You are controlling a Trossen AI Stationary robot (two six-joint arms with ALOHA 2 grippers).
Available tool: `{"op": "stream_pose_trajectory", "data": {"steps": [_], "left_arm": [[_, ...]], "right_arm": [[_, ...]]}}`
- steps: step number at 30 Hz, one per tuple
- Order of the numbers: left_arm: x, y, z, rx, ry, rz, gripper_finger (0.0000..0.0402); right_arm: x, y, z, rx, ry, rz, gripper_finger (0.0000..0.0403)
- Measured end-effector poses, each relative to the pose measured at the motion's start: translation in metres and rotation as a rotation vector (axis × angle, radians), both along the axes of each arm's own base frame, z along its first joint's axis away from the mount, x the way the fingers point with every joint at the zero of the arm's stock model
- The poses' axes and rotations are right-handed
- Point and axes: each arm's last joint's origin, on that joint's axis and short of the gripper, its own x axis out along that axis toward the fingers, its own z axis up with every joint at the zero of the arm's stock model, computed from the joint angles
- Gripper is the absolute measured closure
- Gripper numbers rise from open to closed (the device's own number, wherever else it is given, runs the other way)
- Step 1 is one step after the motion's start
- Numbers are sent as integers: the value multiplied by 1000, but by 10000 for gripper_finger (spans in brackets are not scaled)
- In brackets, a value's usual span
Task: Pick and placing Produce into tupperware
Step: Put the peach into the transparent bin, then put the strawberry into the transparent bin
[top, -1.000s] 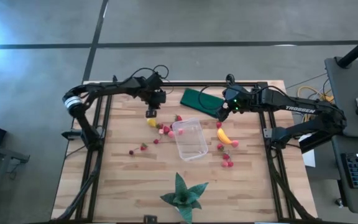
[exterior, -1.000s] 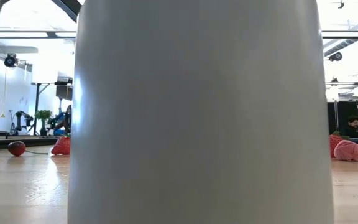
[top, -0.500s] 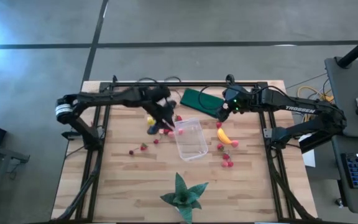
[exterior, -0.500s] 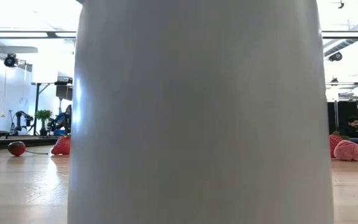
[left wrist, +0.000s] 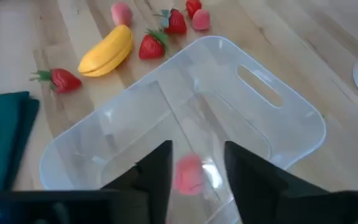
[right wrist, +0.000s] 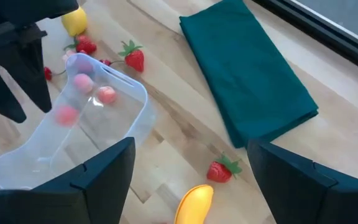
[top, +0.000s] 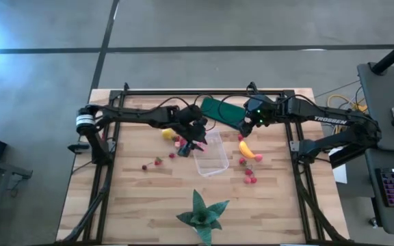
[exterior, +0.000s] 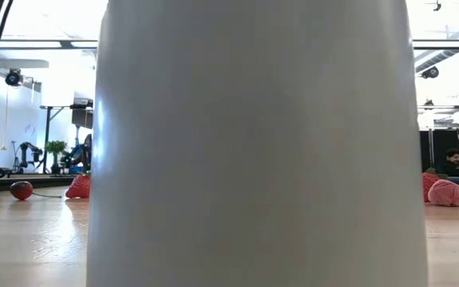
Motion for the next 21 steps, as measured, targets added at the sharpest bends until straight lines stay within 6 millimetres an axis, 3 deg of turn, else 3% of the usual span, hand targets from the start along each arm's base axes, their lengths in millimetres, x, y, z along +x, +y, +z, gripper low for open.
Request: {"op": "stream_pose_trajectory", "data": {"steps": [8, 15, 21], "left_arm": [[-7, 0, -1, -56, 88, 129, 165], [-39, 2, 17, 12, 212, 290, 158], [-69, 6, 30, -61, 214, 421, 158]], "right_arm": [[2, 5, 0, 2, -3, 29, 96], [2, 5, -1, 82, -28, -63, 103], [-5, 2, -31, 234, 203, -273, 104]]}}
